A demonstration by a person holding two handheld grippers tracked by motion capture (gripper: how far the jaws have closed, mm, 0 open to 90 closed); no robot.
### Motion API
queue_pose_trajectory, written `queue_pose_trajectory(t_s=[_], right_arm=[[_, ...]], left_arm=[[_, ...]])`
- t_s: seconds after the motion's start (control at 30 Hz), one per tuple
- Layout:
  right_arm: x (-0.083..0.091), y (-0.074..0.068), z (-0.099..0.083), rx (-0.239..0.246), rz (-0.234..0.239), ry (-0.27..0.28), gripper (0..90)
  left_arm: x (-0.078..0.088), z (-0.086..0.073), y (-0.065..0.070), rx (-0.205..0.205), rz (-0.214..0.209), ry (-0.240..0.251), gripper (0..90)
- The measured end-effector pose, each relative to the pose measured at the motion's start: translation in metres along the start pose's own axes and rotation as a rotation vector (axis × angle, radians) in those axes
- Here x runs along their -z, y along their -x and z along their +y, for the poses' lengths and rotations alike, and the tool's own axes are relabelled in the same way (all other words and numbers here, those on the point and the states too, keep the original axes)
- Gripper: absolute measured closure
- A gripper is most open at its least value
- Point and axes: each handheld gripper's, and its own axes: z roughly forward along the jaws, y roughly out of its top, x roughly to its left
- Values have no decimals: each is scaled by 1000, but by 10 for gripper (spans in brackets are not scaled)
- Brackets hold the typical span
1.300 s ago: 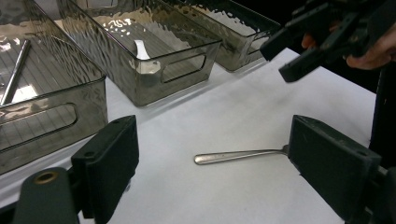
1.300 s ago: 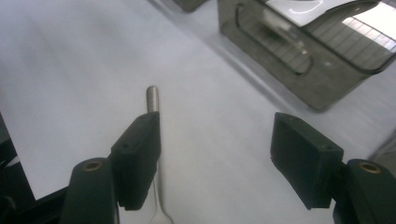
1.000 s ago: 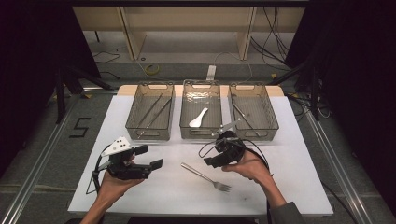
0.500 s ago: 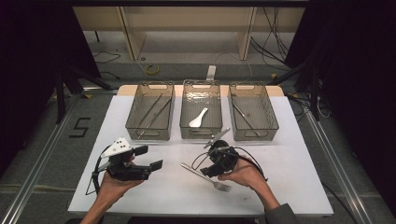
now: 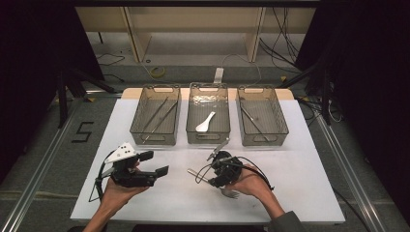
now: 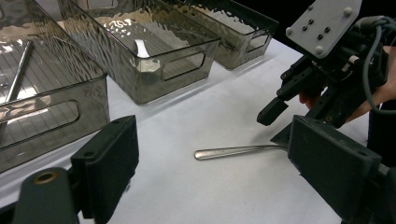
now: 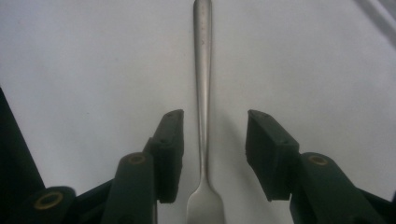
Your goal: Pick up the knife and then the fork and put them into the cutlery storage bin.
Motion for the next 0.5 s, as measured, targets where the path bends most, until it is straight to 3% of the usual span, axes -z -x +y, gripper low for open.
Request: queue_pose_trajectory(t_s=[0.5], right_arm=[[-13,-3,-1,29,-4,-63,698]], left_arm=[[0,0,0,0,-1,-7,158]])
